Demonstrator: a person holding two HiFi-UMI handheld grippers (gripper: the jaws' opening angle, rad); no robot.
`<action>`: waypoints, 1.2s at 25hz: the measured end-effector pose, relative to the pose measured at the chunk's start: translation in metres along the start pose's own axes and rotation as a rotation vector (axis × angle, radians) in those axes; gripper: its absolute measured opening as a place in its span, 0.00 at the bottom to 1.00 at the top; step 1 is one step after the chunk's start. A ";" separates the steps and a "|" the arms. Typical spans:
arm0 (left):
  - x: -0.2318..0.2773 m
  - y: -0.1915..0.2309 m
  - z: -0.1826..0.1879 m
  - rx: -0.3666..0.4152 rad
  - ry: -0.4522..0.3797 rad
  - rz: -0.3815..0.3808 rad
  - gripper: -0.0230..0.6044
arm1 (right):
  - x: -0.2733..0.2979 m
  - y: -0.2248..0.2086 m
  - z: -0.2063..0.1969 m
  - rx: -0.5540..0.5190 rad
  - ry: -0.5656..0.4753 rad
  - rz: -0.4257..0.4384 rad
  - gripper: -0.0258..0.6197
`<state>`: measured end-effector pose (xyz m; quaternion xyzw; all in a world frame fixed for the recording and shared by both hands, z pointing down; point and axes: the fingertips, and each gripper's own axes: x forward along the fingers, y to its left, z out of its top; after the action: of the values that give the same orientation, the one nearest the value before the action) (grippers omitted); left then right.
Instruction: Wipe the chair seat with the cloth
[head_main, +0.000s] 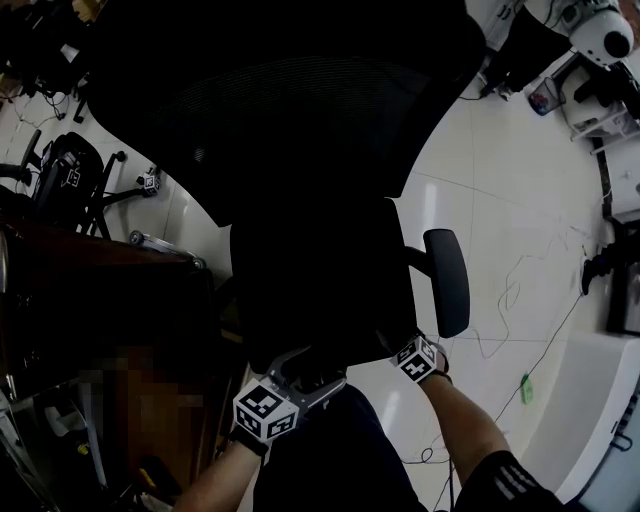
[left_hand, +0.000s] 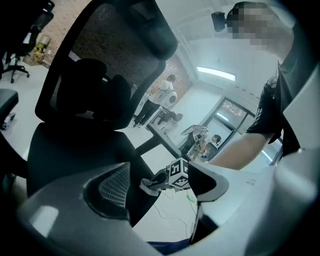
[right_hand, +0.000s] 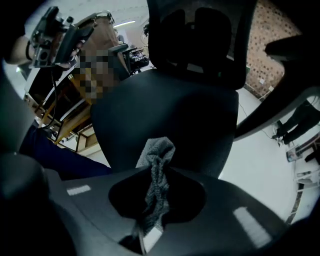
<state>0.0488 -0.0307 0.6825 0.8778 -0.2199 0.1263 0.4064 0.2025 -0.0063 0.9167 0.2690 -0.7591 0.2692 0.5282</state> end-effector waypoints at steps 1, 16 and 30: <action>-0.001 -0.001 0.002 0.001 -0.001 0.004 0.65 | -0.003 0.001 0.002 0.007 -0.001 0.003 0.11; -0.112 -0.064 0.081 0.064 -0.133 0.145 0.65 | -0.215 0.117 0.162 0.118 -0.500 0.267 0.11; -0.235 -0.185 0.028 0.176 -0.211 0.044 0.65 | -0.367 0.236 0.194 0.220 -0.831 0.257 0.11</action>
<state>-0.0647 0.1207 0.4489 0.9133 -0.2687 0.0611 0.2998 0.0214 0.0723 0.4821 0.3122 -0.9010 0.2808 0.1090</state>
